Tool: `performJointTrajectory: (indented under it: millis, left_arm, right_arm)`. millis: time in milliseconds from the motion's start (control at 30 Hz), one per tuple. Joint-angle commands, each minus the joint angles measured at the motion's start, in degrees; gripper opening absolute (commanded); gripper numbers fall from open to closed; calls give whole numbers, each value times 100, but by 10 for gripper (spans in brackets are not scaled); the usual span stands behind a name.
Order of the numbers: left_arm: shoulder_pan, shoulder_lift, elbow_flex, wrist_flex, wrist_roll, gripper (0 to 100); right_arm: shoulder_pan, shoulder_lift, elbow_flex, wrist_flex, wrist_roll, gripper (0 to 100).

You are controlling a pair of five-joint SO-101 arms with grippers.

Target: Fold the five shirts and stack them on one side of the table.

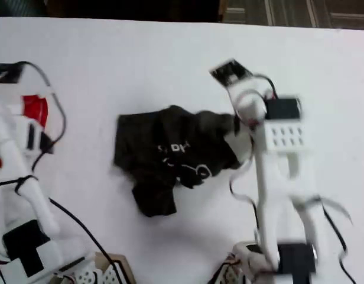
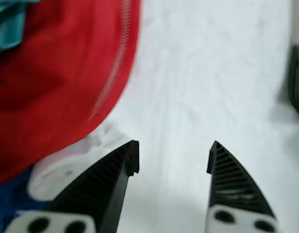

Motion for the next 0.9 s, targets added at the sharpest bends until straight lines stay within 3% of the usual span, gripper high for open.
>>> performJointTrajectory:
  millis: [0,267,367,567,867]
  left_arm:
    - [756,-26,233,-18,9,248]
    - [2365,-26,444,-132,18,248]
    - [2813,-26,497,-132,35,249]
    - [3745,-26,1218,-185,44,249]
    - [4756,-26,2325,-826,9,249]
  right_arm:
    - [75,-1534,1081,-453,334,19]
    - [-558,-3398,2268,-1745,352,29]
    - [-532,-3530,2356,-1912,-97,110]
    - [-40,-3574,2347,-2079,-774,315]
    - [1051,-3530,2391,-2316,-765,326]
